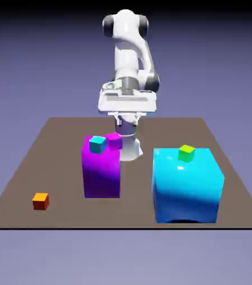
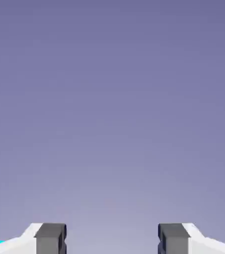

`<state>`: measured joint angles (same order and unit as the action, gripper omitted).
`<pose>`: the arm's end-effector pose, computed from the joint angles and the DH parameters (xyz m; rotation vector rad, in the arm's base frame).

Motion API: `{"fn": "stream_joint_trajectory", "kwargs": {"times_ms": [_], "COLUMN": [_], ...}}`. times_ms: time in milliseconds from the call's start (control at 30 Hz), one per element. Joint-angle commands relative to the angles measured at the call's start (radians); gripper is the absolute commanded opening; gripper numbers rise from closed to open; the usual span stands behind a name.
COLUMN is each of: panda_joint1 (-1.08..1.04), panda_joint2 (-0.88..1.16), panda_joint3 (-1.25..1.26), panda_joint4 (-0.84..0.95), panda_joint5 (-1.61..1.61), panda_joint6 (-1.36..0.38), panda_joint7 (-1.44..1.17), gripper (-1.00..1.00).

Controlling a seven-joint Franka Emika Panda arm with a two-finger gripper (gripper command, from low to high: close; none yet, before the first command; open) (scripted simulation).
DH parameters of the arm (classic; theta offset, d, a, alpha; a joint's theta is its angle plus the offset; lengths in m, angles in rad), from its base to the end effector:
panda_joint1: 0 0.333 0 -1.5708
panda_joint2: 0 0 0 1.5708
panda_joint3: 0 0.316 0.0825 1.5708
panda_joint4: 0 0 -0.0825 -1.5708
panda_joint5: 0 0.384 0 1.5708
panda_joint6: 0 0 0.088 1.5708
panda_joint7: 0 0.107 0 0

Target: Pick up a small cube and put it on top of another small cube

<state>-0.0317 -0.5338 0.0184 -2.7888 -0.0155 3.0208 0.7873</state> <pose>0.3975 -0.0040 0.4520 -2.4860 1.0288 -1.0126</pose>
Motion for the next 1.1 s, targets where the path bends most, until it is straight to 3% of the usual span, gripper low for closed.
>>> {"fn": "stream_joint_trajectory", "kwargs": {"times_ms": [0, 1067], "panda_joint1": [-0.036, -1.196], "panda_joint2": [0.03, 0.991], "panda_joint3": [0.015, 0.505], "panda_joint4": [0.018, 0.579], "panda_joint5": [-0.013, -0.424], "panda_joint6": [-0.013, -0.443], "panda_joint7": [0.038, 1.268], "gripper": [0.0, 0.0]}}
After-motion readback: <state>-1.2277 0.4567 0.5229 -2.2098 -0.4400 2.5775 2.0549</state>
